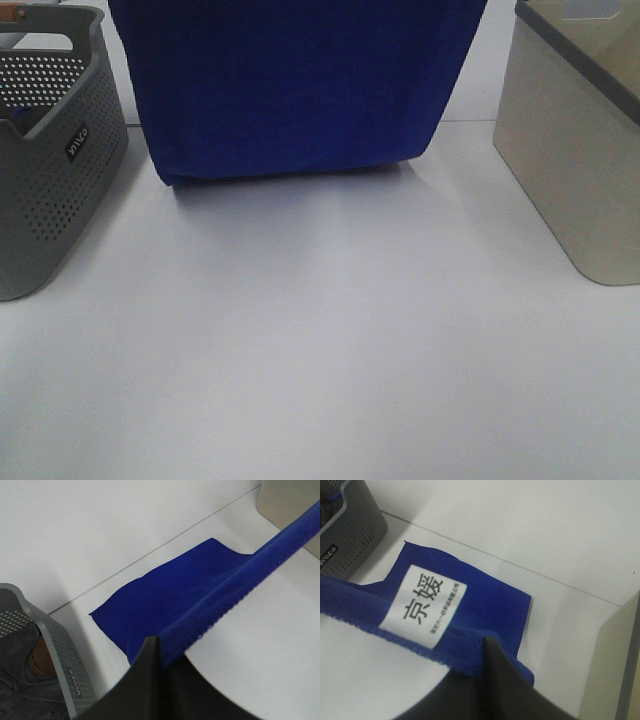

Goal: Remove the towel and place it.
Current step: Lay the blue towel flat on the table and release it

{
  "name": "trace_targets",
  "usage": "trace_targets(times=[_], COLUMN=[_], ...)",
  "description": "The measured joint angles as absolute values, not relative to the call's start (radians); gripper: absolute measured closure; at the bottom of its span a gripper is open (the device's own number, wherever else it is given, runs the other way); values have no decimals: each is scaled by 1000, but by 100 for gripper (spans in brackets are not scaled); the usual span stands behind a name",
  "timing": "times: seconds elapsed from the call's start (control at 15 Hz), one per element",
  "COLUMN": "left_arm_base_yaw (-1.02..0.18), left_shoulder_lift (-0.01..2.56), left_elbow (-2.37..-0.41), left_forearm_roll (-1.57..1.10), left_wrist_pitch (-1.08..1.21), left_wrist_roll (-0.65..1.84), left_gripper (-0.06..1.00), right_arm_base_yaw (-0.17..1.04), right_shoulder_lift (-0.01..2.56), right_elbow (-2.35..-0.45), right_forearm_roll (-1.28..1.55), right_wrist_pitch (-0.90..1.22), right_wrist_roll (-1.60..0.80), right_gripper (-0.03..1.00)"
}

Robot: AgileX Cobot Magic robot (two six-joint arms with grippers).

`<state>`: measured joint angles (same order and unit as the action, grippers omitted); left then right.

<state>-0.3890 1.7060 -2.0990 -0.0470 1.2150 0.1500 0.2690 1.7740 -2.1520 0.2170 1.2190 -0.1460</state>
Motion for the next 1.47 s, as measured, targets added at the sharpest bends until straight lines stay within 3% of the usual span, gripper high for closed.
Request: trace_targets(times=[0.47, 0.87, 1.47], left_arm_base_yaw=[-398, -520, -528], left_shoulder_lift=[1524, 1430, 1202], left_elbow=[-1823, -1650, -1209], left_forearm_roll=[-186, -181, -348], left_wrist_pitch=[1214, 1215, 1191], left_wrist_roll=[150, 126, 0], left_gripper=[94, 94, 94], right_arm_base_yaw=[272, 272, 273], right_shoulder_lift=[1575, 1432, 1205], right_elbow=[-1830, -1585, -1173], right_forearm_roll=[241, 213, 319], right_wrist_pitch=[1219, 1218, 1215], right_wrist_roll=[-148, -140, -130], right_gripper=[95, 95, 95])
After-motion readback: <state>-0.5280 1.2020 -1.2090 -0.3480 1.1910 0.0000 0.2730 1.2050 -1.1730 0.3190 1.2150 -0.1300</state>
